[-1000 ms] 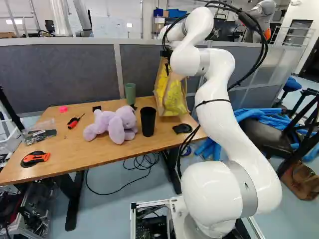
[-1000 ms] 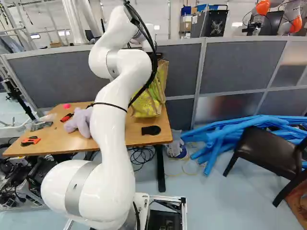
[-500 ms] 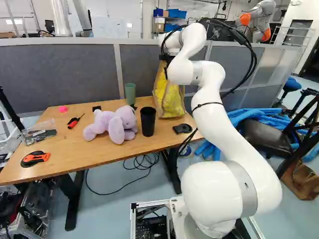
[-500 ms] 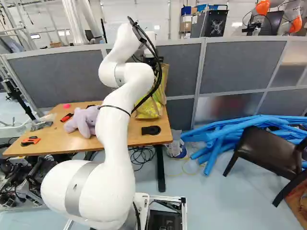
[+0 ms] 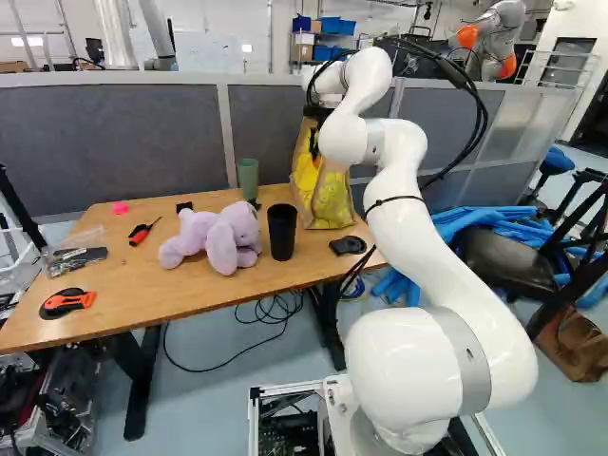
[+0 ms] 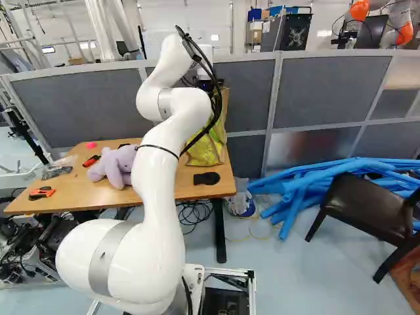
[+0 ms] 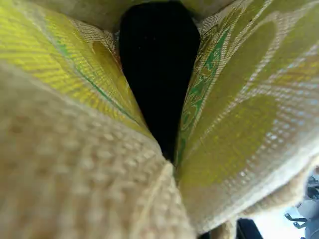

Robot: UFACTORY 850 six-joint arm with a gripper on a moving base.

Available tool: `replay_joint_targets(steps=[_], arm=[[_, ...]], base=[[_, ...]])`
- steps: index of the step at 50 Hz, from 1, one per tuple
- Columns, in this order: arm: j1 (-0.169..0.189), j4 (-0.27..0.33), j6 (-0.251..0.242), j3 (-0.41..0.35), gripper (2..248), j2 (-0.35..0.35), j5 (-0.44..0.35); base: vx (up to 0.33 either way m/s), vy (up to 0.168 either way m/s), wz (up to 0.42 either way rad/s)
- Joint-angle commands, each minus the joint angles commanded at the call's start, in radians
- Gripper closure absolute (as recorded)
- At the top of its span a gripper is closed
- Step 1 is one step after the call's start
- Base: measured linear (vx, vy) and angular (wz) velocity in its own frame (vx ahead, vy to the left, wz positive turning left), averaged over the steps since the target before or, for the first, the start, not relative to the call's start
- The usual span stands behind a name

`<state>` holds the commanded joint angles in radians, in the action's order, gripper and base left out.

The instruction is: Pick up the bag on the ground and place it on the table

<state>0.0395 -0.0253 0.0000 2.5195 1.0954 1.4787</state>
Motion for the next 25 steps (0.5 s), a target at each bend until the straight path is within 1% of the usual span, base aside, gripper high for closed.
replay_joint_targets(steps=[2, 3, 7, 8, 12, 13, 18, 19, 25], arm=[[0.000, 0.000, 0.000, 0.000, 145, 0.000, 0.000], [0.000, 0.000, 0.000, 0.000, 110, 0.000, 0.000], [0.000, 0.000, 0.000, 0.000, 110, 0.000, 0.000], [0.000, 0.000, 0.000, 0.000, 74, 0.000, 0.000], [0.000, 0.000, 0.000, 0.000, 74, 0.000, 0.000], [0.000, 0.000, 0.000, 0.000, 37, -0.001, 0.000], [0.000, 0.000, 0.000, -0.002, 37, -0.009, 0.000], [0.000, 0.000, 0.000, -0.002, 5, -0.011, 0.000], [0.000, 0.000, 0.000, -0.004, 3, -0.023, 0.000]], base=[[0.000, 0.000, 0.000], [0.000, 0.000, 0.000], [0.000, 0.000, 0.000], [0.000, 0.000, 0.000], [0.000, 0.000, 0.000], [0.000, 0.000, 0.000], [0.000, 0.000, 0.000], [0.000, 0.000, 0.000], [0.000, 0.000, 0.000]])
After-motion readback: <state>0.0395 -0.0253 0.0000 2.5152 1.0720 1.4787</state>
